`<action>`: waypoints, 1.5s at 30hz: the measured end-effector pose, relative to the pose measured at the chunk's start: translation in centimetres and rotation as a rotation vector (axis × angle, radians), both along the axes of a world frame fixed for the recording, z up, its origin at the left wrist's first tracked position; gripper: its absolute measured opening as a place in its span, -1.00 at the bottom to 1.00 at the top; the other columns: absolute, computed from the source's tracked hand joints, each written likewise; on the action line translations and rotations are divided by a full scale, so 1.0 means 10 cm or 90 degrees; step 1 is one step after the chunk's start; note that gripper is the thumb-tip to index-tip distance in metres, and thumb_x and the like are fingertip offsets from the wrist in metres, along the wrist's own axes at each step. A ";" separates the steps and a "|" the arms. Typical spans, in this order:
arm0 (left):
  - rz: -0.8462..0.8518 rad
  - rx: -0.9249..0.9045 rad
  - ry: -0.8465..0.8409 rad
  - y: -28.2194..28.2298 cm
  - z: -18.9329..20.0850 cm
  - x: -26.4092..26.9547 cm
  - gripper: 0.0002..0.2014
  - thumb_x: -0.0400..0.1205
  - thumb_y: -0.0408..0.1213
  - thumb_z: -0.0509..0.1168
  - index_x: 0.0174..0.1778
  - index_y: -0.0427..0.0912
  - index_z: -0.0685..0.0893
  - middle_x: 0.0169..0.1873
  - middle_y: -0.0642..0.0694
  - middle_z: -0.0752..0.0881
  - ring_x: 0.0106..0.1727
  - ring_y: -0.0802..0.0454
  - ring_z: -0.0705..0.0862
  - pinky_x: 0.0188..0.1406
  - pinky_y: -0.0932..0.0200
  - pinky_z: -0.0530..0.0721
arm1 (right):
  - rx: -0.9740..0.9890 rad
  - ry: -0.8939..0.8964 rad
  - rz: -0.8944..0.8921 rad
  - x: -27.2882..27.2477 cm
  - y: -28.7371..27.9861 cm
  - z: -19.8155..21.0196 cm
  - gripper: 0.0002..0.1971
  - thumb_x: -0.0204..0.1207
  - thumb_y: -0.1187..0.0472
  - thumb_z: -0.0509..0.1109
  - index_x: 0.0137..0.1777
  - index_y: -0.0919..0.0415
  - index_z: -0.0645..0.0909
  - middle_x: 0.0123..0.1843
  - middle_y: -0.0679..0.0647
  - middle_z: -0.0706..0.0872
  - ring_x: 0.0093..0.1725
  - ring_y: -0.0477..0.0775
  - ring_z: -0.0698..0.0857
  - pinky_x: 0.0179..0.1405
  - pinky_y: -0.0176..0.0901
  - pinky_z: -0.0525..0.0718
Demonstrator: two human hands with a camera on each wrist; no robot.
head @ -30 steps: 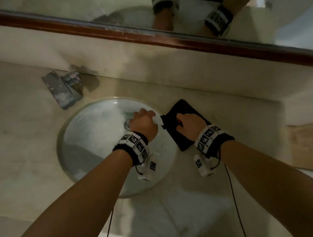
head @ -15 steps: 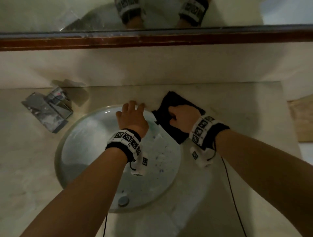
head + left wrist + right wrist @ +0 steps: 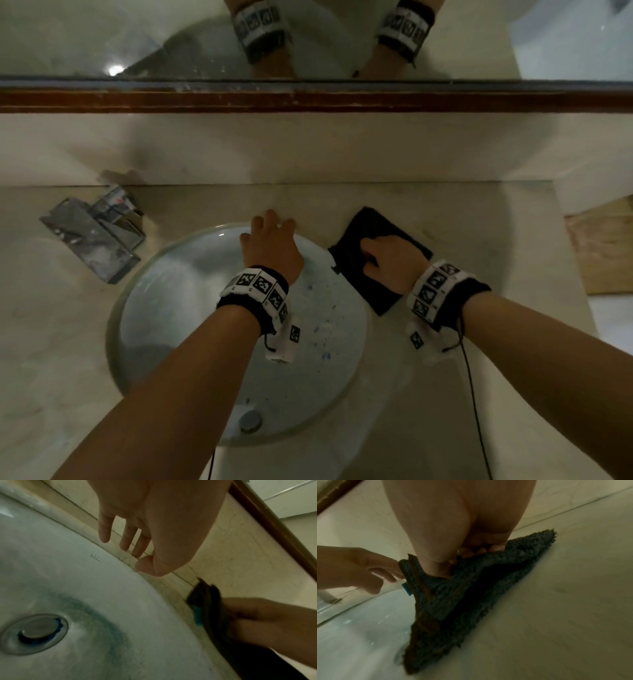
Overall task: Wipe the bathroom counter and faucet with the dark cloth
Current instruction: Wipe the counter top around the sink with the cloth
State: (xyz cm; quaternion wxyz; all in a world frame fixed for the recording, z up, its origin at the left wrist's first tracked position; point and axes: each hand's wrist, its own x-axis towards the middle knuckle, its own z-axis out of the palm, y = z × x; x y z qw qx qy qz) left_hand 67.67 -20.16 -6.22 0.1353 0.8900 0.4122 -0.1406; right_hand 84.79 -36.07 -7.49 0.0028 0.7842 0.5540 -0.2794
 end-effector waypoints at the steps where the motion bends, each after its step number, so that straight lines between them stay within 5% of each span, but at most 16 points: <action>1: -0.001 0.000 0.003 0.00 0.00 0.00 -0.40 0.53 -0.15 0.25 0.55 0.06 0.37 0.52 -0.13 0.29 0.51 -0.20 0.29 0.38 -0.20 0.42 | 0.008 -0.002 -0.003 0.00 0.16 0.00 -0.82 0.60 0.05 0.28 -0.08 0.12 0.38 -0.29 0.07 0.52 -0.29 0.12 0.55 -0.31 -0.03 0.55; 10: 0.008 0.009 0.023 -0.01 0.02 0.03 -0.40 0.51 -0.16 0.27 0.53 0.04 0.38 0.48 -0.10 0.31 0.48 -0.16 0.31 0.37 -0.25 0.40 | 0.104 0.032 -0.089 0.09 1.12 -0.07 -0.76 0.65 0.13 0.24 0.23 0.24 0.45 -0.25 0.11 0.61 -0.33 0.12 0.59 -0.51 -0.15 0.38; 14: 0.035 0.000 0.030 -0.01 0.04 0.10 -0.44 0.52 -0.20 0.25 0.50 0.06 0.41 0.45 -0.10 0.34 0.47 -0.15 0.33 0.37 -0.26 0.40 | 0.107 0.049 -0.203 0.25 0.91 -0.10 -0.70 0.63 0.11 0.23 0.28 0.23 0.46 -0.29 0.01 0.56 -0.38 0.02 0.54 -0.54 -0.20 0.35; 16: 0.041 -0.010 0.043 -0.01 0.04 0.11 -0.42 0.52 -0.19 0.25 0.52 0.07 0.38 0.48 -0.09 0.32 0.50 -0.15 0.30 0.39 -0.26 0.38 | 0.091 0.034 -0.264 0.42 0.70 -0.09 -0.60 0.63 0.05 0.22 0.42 0.20 0.42 -0.15 -0.02 0.58 -0.27 0.04 0.55 -0.41 -0.19 0.42; 19: 0.043 -0.012 0.053 -0.02 0.04 0.11 -0.42 0.54 -0.20 0.24 0.54 0.08 0.36 0.52 -0.09 0.27 0.53 -0.15 0.26 0.42 -0.25 0.37 | 0.049 -0.003 -0.350 0.75 0.26 -0.01 -0.61 0.65 0.04 0.24 0.39 0.20 0.43 0.03 0.15 0.63 -0.13 0.13 0.53 -0.17 -0.15 0.45; 24: 0.046 -0.018 0.056 -0.02 0.06 0.12 -0.44 0.56 -0.19 0.23 0.52 0.05 0.35 0.51 -0.11 0.26 0.50 -0.16 0.27 0.37 -0.20 0.43 | 0.025 -0.041 -0.454 1.07 -0.25 0.04 -0.66 0.63 0.09 0.29 0.30 0.29 0.48 0.09 0.39 0.68 -0.09 0.30 0.61 -0.17 -0.10 0.44; 28: 0.038 -0.028 0.037 -0.02 0.04 0.07 -0.41 0.56 -0.19 0.23 0.56 0.06 0.33 0.53 -0.09 0.24 0.53 -0.16 0.24 0.39 -0.19 0.43 | 0.000 -0.061 -0.453 1.02 -0.21 0.05 -0.62 0.64 0.07 0.24 0.35 0.28 0.42 0.06 0.41 0.67 -0.19 0.24 0.55 -0.19 -0.07 0.49; 33: 0.013 -0.024 0.016 -0.02 0.00 -0.02 -0.34 0.56 -0.17 0.23 0.62 0.05 0.24 0.58 -0.13 0.18 0.58 -0.19 0.19 0.42 -0.22 0.42 | 0.020 -0.066 -0.347 0.64 0.33 0.02 -0.57 0.64 0.03 0.20 0.43 0.20 0.39 0.13 0.34 0.69 0.03 0.35 0.68 -0.12 -0.07 0.55; 41: 0.006 -0.015 0.019 -0.02 0.03 -0.02 -0.31 0.52 -0.12 0.26 0.61 0.05 0.25 0.56 -0.11 0.21 0.55 -0.17 0.22 0.40 -0.25 0.42 | 0.051 -0.039 -0.186 0.00 1.18 -0.08 -0.52 0.63 0.03 0.19 0.50 0.20 0.36 -0.20 0.13 0.61 -0.28 0.14 0.56 -0.45 -0.16 0.36; 45: 0.029 -0.016 0.031 -0.08 0.03 0.04 -0.32 0.53 -0.13 0.26 0.61 0.04 0.24 0.58 -0.12 0.19 0.57 -0.17 0.21 0.42 -0.26 0.40 | 0.101 -0.006 -0.189 0.04 1.06 -0.10 -0.70 0.60 0.07 0.22 0.25 0.20 0.48 -0.30 0.07 0.56 -0.36 0.08 0.54 -0.55 -0.23 0.25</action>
